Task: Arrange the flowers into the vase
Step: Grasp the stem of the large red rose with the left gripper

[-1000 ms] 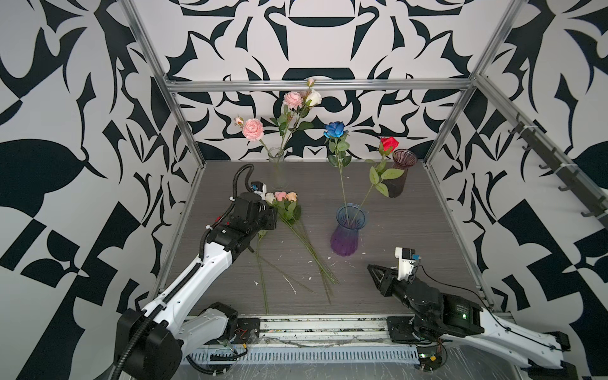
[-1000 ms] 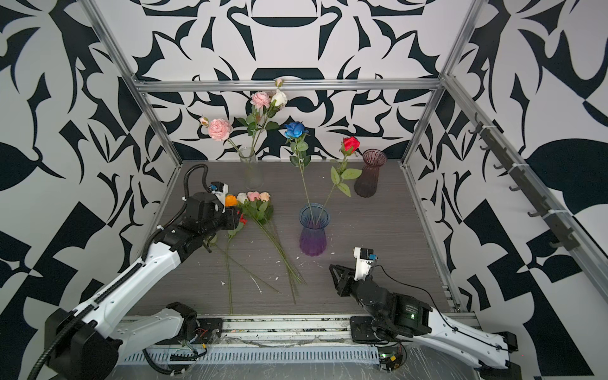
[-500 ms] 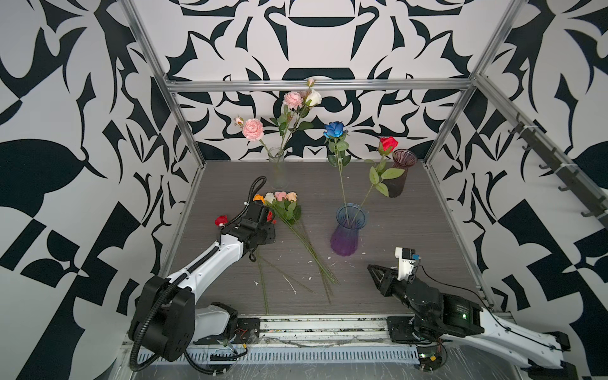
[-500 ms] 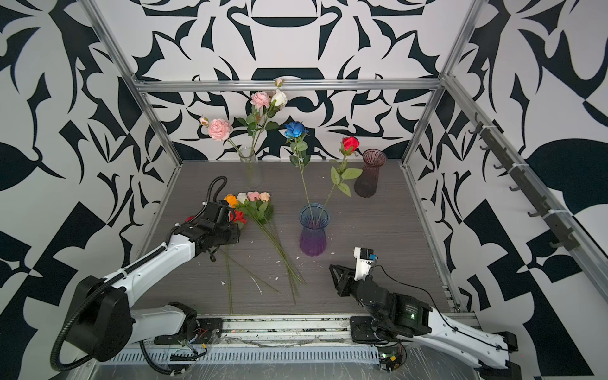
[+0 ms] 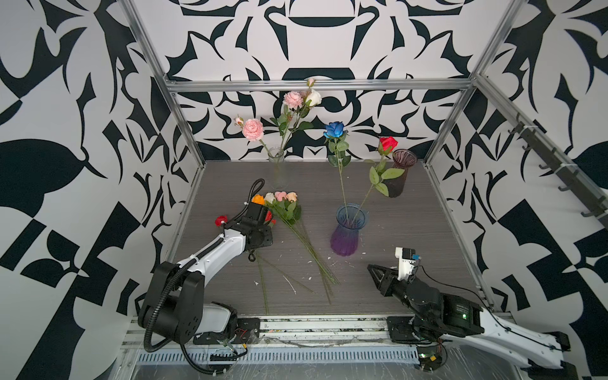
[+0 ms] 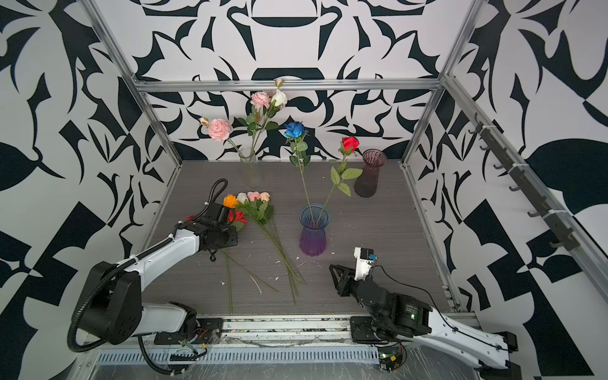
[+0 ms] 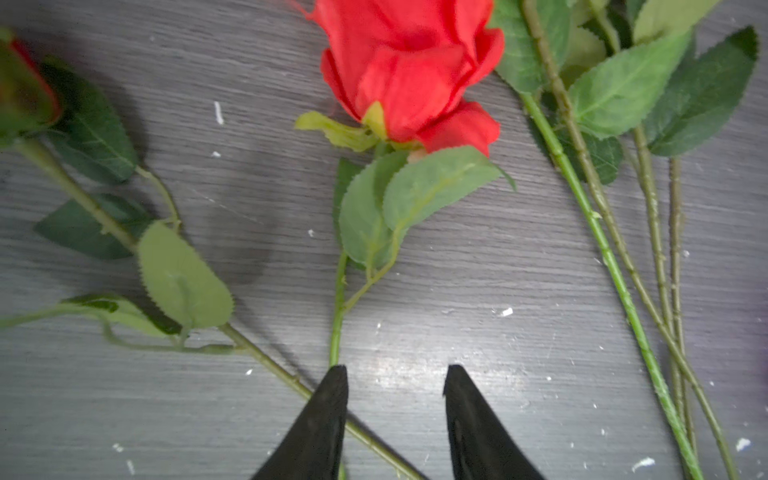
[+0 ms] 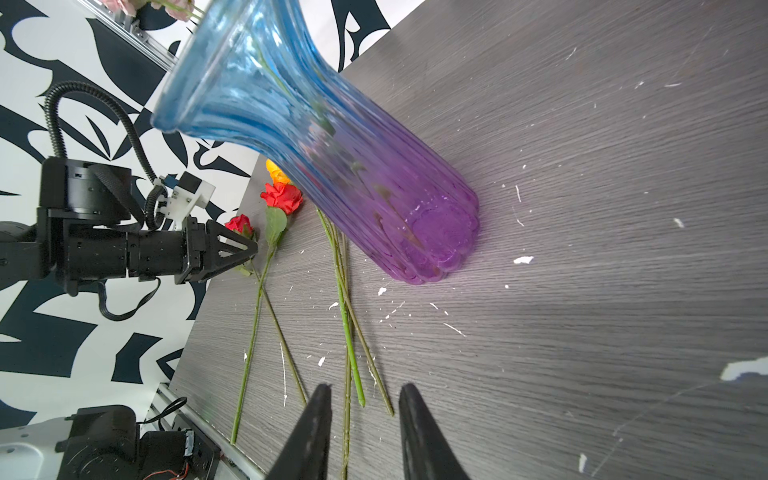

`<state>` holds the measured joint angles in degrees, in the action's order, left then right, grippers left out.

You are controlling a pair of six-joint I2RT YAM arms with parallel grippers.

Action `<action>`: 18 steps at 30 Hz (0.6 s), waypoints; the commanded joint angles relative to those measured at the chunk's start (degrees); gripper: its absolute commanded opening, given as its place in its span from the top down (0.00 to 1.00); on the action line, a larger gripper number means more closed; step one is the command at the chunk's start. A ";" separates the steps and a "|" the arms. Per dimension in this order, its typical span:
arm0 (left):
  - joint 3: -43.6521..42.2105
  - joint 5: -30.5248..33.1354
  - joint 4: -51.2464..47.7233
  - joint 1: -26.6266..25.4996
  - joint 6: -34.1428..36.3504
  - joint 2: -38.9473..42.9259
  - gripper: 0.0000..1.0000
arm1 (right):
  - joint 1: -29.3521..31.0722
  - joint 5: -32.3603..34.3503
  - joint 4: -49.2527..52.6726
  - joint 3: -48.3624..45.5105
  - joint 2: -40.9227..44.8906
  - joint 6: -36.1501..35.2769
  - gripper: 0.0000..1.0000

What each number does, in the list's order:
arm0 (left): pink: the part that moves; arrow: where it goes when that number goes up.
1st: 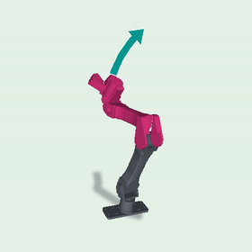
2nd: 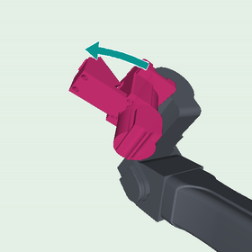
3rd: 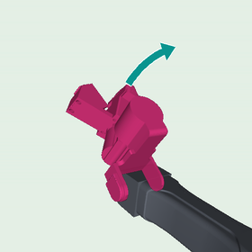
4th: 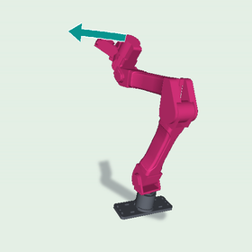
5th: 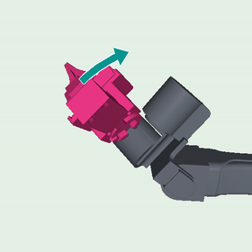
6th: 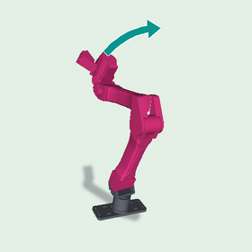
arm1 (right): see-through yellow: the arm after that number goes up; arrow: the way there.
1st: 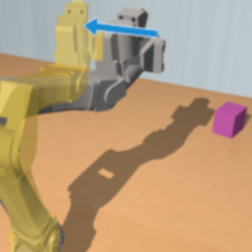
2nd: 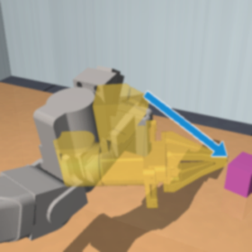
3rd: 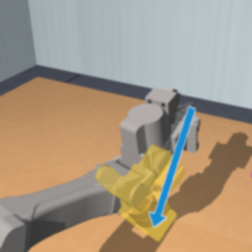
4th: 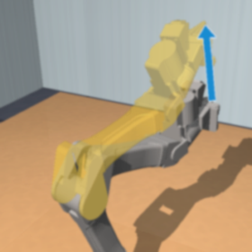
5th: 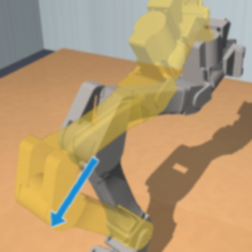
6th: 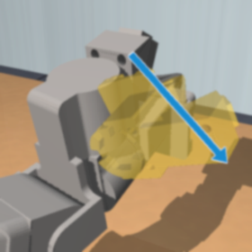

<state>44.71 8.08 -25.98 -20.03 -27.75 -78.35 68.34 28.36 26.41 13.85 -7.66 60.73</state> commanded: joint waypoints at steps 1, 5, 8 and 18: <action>0.31 -3.01 -1.23 2.91 -1.55 -1.38 0.58 | 0.04 1.56 0.08 0.22 0.63 0.42 0.68; 0.38 -4.97 -1.21 4.78 -1.59 -2.74 0.59 | 0.04 1.60 0.04 0.17 0.65 0.46 0.68; 0.54 -5.76 -0.75 4.83 -1.21 -3.28 0.60 | 0.04 1.61 0.04 0.16 0.63 0.49 0.68; 1.61 -10.79 0.03 7.45 -0.09 -7.74 0.63 | 0.04 1.75 -0.02 0.04 0.61 0.64 0.68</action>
<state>44.77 -0.30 -25.61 -13.28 -28.21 -85.34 68.34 28.42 26.50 13.82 -7.42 61.28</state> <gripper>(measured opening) 0.375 0.316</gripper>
